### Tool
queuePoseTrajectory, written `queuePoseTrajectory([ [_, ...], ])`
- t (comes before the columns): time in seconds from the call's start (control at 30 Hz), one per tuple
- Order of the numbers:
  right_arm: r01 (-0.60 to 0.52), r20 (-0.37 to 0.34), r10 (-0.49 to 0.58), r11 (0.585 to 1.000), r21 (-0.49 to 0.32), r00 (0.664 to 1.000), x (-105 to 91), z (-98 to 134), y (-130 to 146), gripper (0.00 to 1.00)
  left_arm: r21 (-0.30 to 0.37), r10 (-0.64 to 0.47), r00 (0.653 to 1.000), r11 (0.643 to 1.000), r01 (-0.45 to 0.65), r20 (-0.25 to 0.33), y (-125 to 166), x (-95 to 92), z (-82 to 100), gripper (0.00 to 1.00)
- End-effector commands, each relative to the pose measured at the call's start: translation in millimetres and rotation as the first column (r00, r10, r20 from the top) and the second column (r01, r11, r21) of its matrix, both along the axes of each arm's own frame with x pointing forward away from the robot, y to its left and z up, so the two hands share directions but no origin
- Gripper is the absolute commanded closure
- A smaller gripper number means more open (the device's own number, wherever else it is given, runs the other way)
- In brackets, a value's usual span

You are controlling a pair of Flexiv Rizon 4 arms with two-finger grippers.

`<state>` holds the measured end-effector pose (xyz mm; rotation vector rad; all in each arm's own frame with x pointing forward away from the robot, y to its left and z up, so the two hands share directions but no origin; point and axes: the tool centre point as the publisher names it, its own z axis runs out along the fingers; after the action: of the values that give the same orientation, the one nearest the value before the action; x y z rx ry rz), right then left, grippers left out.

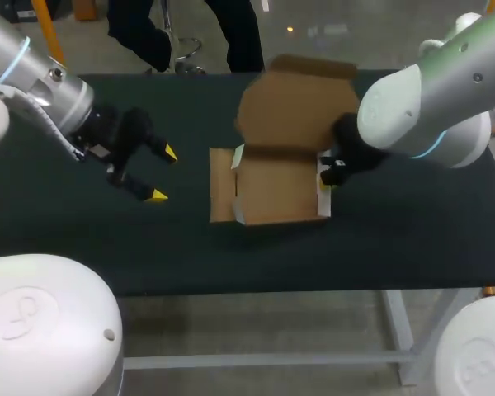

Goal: Assemble the packaging by folding the flat box into shape, placing the metal phone stand inside, and closing the box properly

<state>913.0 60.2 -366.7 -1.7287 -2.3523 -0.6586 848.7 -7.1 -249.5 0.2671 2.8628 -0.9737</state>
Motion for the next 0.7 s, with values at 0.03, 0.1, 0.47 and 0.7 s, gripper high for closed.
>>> queuePoseTrajectory([
  [0.03, 0.006, -0.068, -0.018, 0.986, -0.169, 0.998, -5.3, 6.7, 5.3, 1.0, 0.006, 0.005, 1.0, 1.0, -0.005, 0.002, 0.0, 0.8, -3.4, 0.0],
  [0.1, 0.013, -0.078, -0.027, 0.984, -0.177, 0.997, -8.8, 6.2, 4.3, 1.0, 0.01, 0.008, 1.0, 1.0, -0.008, 0.004, 0.5, 1.9, -5.5, 0.0],
  [0.47, 0.172, -0.183, -0.23, 0.943, -0.286, 0.956, -24.1, -3.5, -11.2, 1.0, 0.038, -0.001, 1.0, 0.999, 0.001, -0.012, 2.5, 3.4, -9.6, 0.0],
  [0.7, 0.172, -0.183, -0.23, 0.943, -0.286, 0.956, -24.1, -3.5, -11.2, 1.0, 0.038, -0.001, 1.0, 0.999, 0.001, -0.012, 2.5, 3.4, -9.6, 0.0],
])
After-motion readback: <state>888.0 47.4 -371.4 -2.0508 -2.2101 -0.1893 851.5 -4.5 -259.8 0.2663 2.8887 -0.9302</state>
